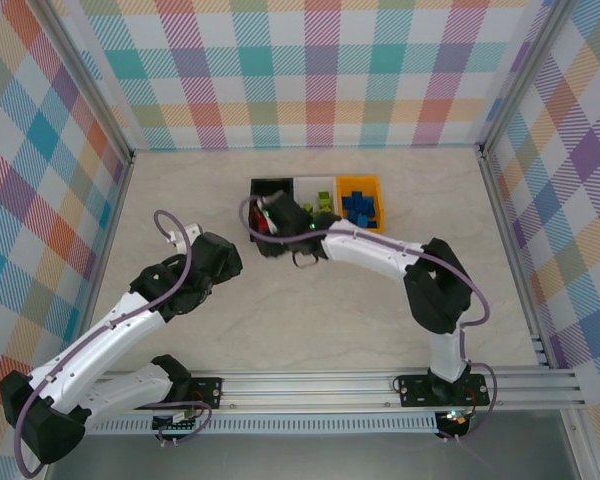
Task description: Sort the legos into containers by color
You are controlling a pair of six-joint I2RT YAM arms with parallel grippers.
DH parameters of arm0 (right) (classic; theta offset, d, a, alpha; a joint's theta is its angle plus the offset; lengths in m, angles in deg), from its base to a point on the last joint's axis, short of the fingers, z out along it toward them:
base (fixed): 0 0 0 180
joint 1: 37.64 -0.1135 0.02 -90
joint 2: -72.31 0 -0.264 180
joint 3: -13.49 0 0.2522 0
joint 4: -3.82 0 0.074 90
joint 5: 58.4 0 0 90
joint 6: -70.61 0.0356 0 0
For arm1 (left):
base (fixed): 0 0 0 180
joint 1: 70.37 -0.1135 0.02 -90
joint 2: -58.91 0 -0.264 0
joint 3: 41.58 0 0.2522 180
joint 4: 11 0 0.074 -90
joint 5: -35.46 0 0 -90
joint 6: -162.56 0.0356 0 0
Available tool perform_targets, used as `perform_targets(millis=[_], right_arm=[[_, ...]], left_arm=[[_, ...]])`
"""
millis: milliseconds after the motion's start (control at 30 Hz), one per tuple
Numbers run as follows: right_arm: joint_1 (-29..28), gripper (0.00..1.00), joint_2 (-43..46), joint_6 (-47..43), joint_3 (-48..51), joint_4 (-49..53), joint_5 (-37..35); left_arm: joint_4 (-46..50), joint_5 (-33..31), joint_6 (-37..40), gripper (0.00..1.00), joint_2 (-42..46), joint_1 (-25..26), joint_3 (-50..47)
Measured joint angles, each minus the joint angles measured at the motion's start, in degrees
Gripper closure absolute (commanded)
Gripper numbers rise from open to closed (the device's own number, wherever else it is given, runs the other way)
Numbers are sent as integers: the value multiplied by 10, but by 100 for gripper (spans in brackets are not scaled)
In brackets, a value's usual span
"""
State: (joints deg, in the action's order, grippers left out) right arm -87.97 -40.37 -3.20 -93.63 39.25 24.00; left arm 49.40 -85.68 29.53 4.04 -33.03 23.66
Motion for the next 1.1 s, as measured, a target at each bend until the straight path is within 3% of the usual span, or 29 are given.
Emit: perform_targets(millis=[233,367,533,633,733,800,900,1000,1100], right_arm=[[66,58,-182,0,-266,34,-6],[95,29,-286,0,-402,85,-3],[106,23,-302,-4,-420,96,-1],[101,19,-229,-3,-310,36,2],[98,7,-91,3,-132,-45,0],[97,1,16,8,-26,-101,-11],[94,0,130,12,57,-162,-36],[94,0,215,14,132,-200,-70],[95,0,279,22,223,-212,-108]], left_arm=[[15,-40,2,0,20,0,0],[17,-74,-8,0,57,0,0],[-22,-123,-5,0,125,-4,-31],[-70,-140,27,0,153,-17,-67],[-147,-171,91,0,124,-42,-81],[-221,-187,148,0,77,-73,-92],[-317,-182,198,0,-15,-146,-108],[-407,-174,245,0,-108,-203,-127],[-492,-165,300,0,-191,-226,-140]])
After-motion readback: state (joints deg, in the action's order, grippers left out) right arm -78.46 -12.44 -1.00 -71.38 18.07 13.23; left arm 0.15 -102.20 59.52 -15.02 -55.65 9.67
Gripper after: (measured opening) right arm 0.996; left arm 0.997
